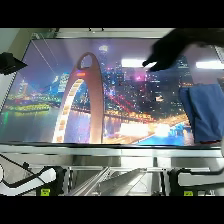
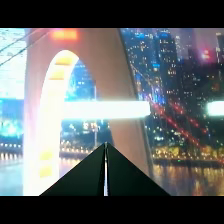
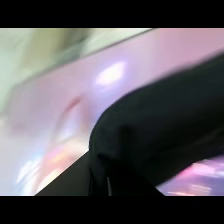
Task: Fold the shirts.
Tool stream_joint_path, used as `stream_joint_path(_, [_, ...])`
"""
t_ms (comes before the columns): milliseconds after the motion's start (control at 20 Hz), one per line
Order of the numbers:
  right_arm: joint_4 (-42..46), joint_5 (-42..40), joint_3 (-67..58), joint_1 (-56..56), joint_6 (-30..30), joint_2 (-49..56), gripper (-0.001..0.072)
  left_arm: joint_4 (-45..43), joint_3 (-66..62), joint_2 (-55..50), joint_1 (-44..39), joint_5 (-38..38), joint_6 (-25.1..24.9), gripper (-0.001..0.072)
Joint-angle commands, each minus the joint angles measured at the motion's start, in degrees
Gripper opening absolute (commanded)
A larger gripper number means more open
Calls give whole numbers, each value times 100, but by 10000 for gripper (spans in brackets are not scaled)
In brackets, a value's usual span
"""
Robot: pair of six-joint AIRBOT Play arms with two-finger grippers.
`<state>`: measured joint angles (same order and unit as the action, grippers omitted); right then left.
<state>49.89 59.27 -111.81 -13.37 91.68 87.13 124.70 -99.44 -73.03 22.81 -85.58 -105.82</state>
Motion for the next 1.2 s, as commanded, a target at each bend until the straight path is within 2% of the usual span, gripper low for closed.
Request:
stream_joint_path(0, [1572,1464,4,-1408,1340,-841,18,0,2,4,-4,-57,48,24])
stream_joint_path(100, [1941,2487,160,-1908,1154,-1040,15,0,2,4,-4,-57,48,24])
stream_joint_path(200, [2288,3029,693,-2284,901,-1333,15,0,2,4,-7,-61,52,24])
stream_joint_path(400, [3073,3373,1895,-2979,898,-2044,18,-2,2,4,-4,-319,87,24])
stream_joint_path(700, [3230,3574,3534,-3589,809,-2352,23,-2,2,2,-4,-409,87,24])
stream_joint_path(750, [3392,3571,3709,-3589,702,-2347,99,-4,2,2,-4,-424,87,25])
stream_joint_path(800, [3585,3576,3794,-3589,553,-2319,389,-4,2,4,-4,-470,87,25])
stream_joint_path(850, [3676,3615,3792,-3589,562,-2295,507,-7,2,4,-4,-509,87,25])
stream_joint_path(1000, [3707,3818,3602,-3587,584,-2310,506,-9,2,4,-4,-507,87,24])
stream_joint_path(1150, [3097,3753,3040,-3442,647,-2319,482,-4,2,4,-4,-507,87,25])
